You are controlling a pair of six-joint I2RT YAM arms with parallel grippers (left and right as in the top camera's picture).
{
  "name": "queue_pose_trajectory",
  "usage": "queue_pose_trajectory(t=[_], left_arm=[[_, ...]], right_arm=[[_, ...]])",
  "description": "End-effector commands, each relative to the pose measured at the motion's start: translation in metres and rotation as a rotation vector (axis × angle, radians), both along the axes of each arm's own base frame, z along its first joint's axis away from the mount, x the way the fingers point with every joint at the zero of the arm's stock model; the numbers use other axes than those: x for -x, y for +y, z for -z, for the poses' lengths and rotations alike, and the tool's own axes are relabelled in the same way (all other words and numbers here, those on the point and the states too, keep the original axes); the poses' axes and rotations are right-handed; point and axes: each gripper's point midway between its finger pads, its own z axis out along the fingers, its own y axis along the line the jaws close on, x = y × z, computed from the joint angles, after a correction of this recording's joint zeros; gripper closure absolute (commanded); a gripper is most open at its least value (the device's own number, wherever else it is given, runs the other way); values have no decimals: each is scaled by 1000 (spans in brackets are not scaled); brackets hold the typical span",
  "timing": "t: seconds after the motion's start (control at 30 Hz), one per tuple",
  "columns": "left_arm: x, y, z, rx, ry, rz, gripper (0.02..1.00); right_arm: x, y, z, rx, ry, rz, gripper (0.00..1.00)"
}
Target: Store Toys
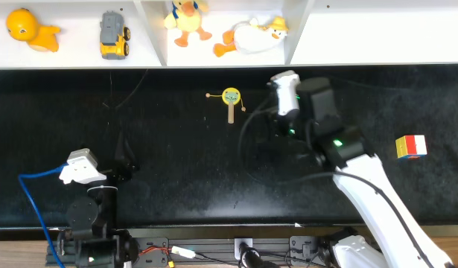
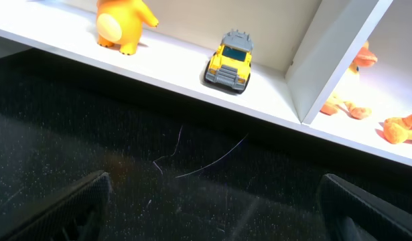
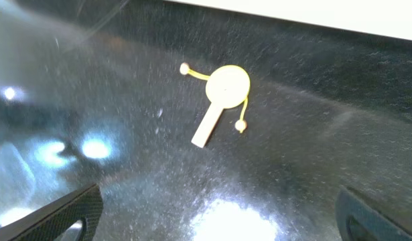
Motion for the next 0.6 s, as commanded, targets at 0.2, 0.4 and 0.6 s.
queue_pose_trajectory(t=[0.2, 0.4, 0.6], left_arm=[[0, -4, 1, -19, -5, 22, 20], [0, -4, 1, -19, -5, 22, 20], [0, -4, 1, -19, -5, 22, 20]], right_arm=[[-4, 38, 35, 121, 96, -70, 31], [-7, 56, 57, 147, 158, -69, 25], [-13, 70, 73, 163, 203, -57, 23]])
